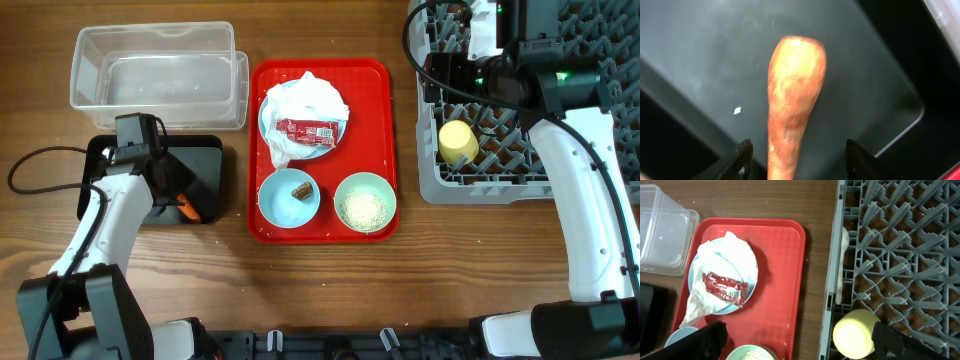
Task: Sort waste into correct bins and load items into the dishwasher rack
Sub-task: 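Grasp the white napkin with red wrapper using the left gripper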
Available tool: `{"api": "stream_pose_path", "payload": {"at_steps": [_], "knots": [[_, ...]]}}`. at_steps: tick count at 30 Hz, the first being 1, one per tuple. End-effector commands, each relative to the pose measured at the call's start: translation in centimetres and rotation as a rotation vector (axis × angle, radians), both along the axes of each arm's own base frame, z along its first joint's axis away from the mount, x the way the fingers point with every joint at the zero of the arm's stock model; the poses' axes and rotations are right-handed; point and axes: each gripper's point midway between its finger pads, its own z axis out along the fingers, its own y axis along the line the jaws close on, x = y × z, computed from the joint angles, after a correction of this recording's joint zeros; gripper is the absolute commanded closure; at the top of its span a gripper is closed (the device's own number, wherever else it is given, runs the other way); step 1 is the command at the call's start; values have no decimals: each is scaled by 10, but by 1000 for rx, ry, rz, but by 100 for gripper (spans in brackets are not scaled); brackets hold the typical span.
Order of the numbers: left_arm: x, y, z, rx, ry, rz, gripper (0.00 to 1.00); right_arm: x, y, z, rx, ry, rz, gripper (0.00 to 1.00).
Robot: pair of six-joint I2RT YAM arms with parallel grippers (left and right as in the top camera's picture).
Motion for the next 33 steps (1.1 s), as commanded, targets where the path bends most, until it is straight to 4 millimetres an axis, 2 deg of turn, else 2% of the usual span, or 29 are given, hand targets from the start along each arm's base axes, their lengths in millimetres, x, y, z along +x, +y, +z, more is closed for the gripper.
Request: {"api": "stream_pose_path", "payload": {"at_steps": [1,2,3,5,7,8,10,11,13,14,17,18,22,25,28,33], "knots": [[21,-13,38,-76,-81,-40,41,0,-4,-4,-11,12,-5,4],[27,-18,54,-88,-112,-60,40,0,-4,-4,-10,12,-6,4],[41,-34,84,-101,-175,-188,37,0,-4,-4,-11,11,-6,4],[55,-55,121,-86,-242,-332,32,0,-4,-4,-9,10,-7,4],[70,-88,163,-19,-320,-526,26,1,-4,-3,-7,5,-9,4],[80,-108,182,37,-369,-604,20,2,-3,-3,-7,2,-8,4],[96,-139,193,113,-437,-693,13,2,-3,-3,-7,2,-9,4],[106,-160,189,120,-461,-756,12,2,-3,-3,-7,0,-9,5],[119,-184,172,121,-459,-818,11,4,-3,-1,-6,-10,-8,4],[128,-195,156,125,-445,-849,11,5,-3,-1,-6,-12,-8,5],[151,-212,107,140,-398,-913,9,4,-3,-2,-6,-8,-8,4],[158,-218,83,148,-373,-948,8,3,-3,-3,-6,-4,-8,5],[165,-227,24,168,-288,-1044,7,1,-3,-4,-3,6,-14,5],[162,-237,-1,190,-250,-1134,7,2,-3,-4,7,8,-28,5],[161,-246,-13,192,-243,-1167,9,3,-3,-2,9,1,-28,5],[154,-250,-35,195,-194,-1216,20,4,-3,-2,8,-1,-28,5]]}}
